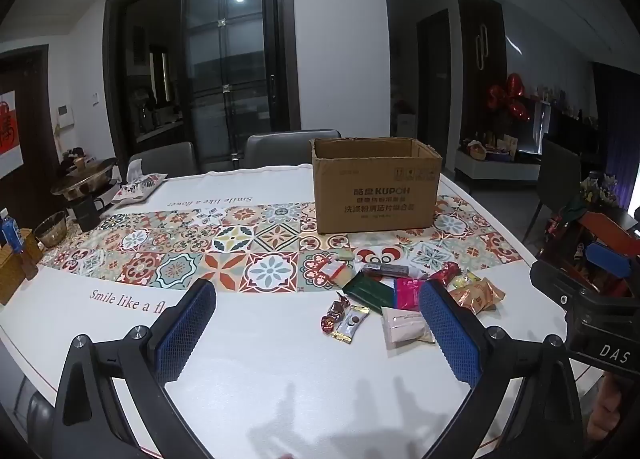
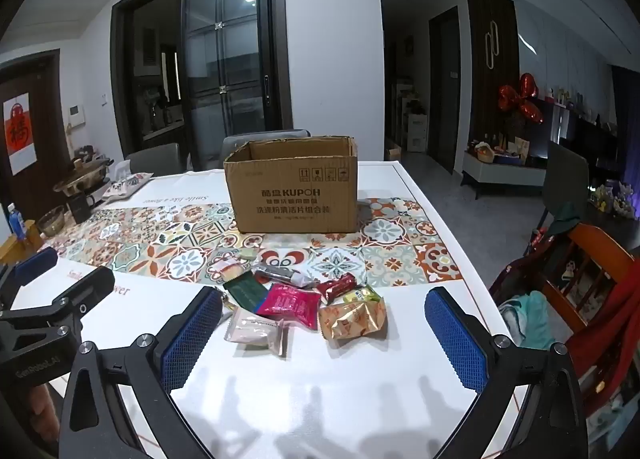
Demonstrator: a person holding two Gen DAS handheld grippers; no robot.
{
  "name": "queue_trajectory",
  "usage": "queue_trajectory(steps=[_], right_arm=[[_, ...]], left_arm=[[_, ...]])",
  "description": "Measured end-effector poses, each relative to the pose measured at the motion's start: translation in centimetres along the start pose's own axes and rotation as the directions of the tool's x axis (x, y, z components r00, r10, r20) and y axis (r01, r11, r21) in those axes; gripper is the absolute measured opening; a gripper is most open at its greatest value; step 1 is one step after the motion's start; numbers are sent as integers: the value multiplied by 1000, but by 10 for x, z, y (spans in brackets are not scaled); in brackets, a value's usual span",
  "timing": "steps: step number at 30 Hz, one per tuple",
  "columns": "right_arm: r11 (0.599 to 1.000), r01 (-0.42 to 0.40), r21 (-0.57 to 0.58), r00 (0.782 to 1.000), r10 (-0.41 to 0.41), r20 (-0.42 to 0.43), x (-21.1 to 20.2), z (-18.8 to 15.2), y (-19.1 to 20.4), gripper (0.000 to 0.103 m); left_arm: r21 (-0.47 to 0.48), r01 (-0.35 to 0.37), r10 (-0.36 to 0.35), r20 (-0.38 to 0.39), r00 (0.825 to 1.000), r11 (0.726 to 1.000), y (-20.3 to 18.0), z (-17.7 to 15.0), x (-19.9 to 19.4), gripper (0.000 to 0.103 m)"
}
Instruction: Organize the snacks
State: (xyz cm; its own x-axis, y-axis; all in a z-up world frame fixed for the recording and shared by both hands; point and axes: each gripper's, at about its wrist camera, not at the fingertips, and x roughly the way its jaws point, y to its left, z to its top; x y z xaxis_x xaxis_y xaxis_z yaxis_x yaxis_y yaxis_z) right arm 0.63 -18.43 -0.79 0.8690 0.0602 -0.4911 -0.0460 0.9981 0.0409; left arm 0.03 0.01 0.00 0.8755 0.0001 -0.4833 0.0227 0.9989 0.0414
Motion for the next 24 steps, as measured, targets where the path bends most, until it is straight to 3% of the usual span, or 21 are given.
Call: queue_trajectory(steps=[24], right_arm=[[1000,2,-2,1000,-2,5,-1,0,-1,103]], left_arm=[[1,-3,3,17,1000,1000,3,4,-5,103]])
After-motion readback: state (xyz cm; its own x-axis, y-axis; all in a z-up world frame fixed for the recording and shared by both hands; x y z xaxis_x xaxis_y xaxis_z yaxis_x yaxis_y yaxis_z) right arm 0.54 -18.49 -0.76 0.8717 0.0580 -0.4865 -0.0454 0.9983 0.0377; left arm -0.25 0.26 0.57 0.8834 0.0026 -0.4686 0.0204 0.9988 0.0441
